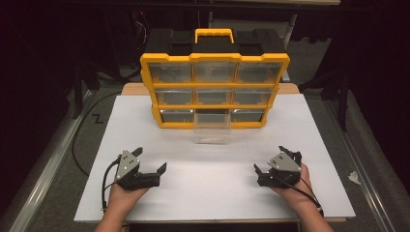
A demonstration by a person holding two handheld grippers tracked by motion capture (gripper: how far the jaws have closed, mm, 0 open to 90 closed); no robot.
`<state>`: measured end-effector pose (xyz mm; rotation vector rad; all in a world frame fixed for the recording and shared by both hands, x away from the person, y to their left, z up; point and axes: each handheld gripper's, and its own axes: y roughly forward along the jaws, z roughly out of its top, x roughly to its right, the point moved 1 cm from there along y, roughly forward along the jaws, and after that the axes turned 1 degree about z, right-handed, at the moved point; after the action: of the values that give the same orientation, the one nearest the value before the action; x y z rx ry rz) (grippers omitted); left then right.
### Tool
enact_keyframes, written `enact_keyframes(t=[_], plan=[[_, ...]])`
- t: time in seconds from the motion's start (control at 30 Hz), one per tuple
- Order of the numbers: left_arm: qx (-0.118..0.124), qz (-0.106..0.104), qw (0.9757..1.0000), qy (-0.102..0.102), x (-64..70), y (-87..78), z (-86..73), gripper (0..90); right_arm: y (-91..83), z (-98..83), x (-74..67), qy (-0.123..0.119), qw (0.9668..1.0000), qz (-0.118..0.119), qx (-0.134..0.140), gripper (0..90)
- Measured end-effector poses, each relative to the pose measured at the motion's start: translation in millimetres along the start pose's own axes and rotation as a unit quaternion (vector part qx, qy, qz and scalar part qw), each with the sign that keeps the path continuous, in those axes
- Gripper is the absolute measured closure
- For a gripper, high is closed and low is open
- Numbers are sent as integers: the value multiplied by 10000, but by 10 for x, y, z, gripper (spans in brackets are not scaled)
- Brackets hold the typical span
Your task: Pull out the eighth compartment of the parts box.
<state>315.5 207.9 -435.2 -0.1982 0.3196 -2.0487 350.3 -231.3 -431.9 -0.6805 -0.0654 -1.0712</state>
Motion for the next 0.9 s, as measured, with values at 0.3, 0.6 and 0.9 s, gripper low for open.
enact_keyframes(t=[0.3,0.6,0.9], plan=[[114,-61,9997,-184,-29,-13,10,9,-159,-122,116,1104,9910,436,611,11],[69,-78,9997,-198,-31,4,2,9,-141,-129,115,1836,9750,809,955,11],[42,-5,9999,-157,-7,10,-1,9,-145,-144,184,1815,9765,714,913,9]])
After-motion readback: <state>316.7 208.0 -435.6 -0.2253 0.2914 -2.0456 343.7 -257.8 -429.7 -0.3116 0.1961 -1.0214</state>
